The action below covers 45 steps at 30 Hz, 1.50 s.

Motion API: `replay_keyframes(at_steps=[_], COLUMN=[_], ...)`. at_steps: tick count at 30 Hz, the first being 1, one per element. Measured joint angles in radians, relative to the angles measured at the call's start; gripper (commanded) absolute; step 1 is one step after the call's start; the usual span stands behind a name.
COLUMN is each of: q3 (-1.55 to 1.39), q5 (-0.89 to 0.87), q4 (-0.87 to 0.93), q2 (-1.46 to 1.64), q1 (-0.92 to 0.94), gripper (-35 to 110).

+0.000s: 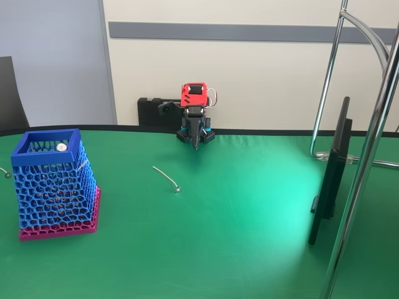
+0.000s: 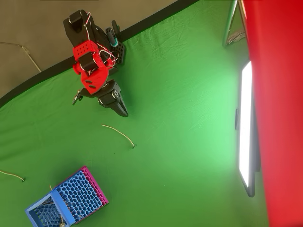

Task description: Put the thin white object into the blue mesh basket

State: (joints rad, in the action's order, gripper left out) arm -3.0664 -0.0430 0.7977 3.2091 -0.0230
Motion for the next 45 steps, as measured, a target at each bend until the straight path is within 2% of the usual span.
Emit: replay_keyframes(at_steps=[9,17,31,45], q3=[0.181,0.407,0.867,1.097], q5=[0.141,0.272,0.680,1.143], q4=[-0.123,-0.153,0.132,0.156], q2=[-0.362,-0.663,-1.051,-1.361], q1=[0.014,0.063,0.084,0.109], gripper=[1,1,1,1])
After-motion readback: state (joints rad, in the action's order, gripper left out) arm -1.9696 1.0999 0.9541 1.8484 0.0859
